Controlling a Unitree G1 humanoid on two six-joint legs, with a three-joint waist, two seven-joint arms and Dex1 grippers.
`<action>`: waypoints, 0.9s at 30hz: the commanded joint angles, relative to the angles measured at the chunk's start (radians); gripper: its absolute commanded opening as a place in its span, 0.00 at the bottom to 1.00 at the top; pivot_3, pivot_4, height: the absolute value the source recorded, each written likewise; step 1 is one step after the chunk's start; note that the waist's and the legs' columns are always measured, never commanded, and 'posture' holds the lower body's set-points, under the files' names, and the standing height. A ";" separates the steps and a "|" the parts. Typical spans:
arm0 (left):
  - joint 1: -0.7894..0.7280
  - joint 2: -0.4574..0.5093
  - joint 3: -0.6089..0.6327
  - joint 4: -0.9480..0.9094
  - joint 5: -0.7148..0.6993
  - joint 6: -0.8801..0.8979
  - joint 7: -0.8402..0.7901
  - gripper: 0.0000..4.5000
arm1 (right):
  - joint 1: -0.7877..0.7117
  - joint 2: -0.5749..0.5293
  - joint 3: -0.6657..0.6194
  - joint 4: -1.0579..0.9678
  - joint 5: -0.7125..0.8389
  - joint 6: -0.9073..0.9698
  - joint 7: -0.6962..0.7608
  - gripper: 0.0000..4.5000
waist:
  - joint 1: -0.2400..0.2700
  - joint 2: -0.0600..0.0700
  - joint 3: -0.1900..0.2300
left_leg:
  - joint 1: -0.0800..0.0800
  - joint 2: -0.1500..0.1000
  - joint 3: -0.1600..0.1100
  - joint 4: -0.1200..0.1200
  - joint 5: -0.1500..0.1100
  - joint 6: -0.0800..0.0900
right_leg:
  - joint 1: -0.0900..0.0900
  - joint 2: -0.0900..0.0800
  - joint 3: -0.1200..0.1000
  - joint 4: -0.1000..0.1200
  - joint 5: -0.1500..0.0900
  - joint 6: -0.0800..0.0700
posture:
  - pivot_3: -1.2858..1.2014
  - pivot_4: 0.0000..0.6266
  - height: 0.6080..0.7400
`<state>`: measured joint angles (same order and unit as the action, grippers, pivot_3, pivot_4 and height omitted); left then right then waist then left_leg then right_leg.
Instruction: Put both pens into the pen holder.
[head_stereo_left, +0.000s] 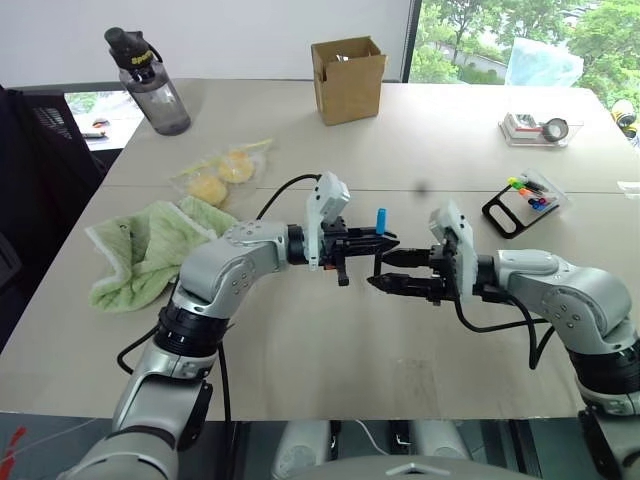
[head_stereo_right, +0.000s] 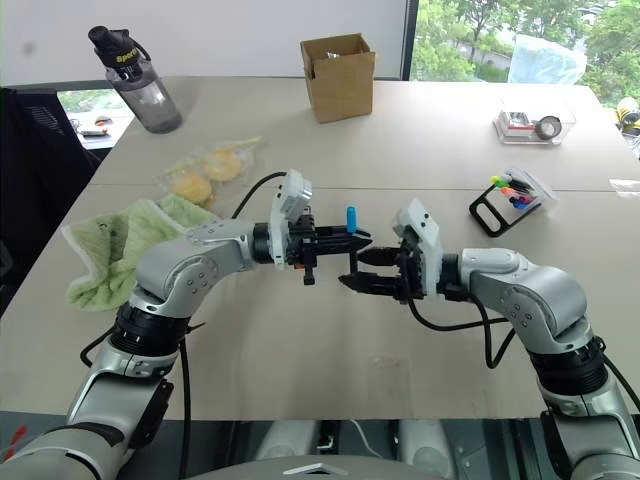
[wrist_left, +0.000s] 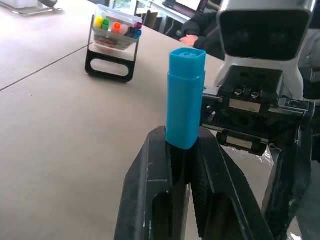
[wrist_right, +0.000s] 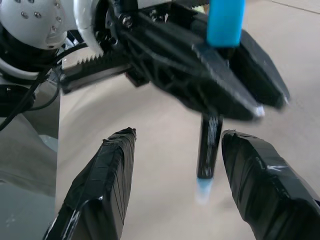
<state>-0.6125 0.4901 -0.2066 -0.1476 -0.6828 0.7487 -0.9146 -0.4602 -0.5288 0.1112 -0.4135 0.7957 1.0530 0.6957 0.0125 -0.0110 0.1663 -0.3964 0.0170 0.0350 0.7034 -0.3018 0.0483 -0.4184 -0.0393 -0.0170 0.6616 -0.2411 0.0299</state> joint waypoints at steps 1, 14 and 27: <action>-0.026 -0.018 0.002 -0.023 0.018 -0.014 -0.014 0.00 | -0.027 0.023 -0.011 -0.001 0.014 0.028 -0.034 0.65 | 0.001 0.000 0.000 | 0.000 0.000 0.000 0.000 0.000 0.000 | 0.000 0.000 0.000 0.000 0.000 0.000 | 0.52 0.24 0.97; -0.043 -0.075 0.057 0.010 0.009 -0.013 -0.043 0.47 | -0.056 0.020 -0.024 0.006 -0.031 0.002 -0.044 0.01 | 0.000 0.000 0.000 | -0.001 0.000 0.000 0.000 -0.001 0.002 | -0.002 0.000 0.000 0.000 0.000 0.000 | 0.52 0.24 0.97; -0.094 -0.098 0.227 0.083 0.037 -0.073 0.070 0.89 | -0.050 -0.089 -0.154 0.286 -0.500 -0.874 0.003 0.01 | 0.004 0.000 0.000 | -0.002 0.000 0.001 0.000 0.000 0.000 | -0.003 0.001 0.000 0.000 0.000 0.000 | 0.52 0.24 0.97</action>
<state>-0.6956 0.3921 0.0117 -0.0406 -0.6564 0.7026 -0.8506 -0.4977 -0.5912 0.0334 -0.1091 0.3126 0.2520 0.6952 0.0162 -0.0111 0.1667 -0.3993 0.0167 0.0358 0.7033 -0.3015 0.0479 -0.4212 -0.0392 -0.0171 0.6616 -0.2410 0.0304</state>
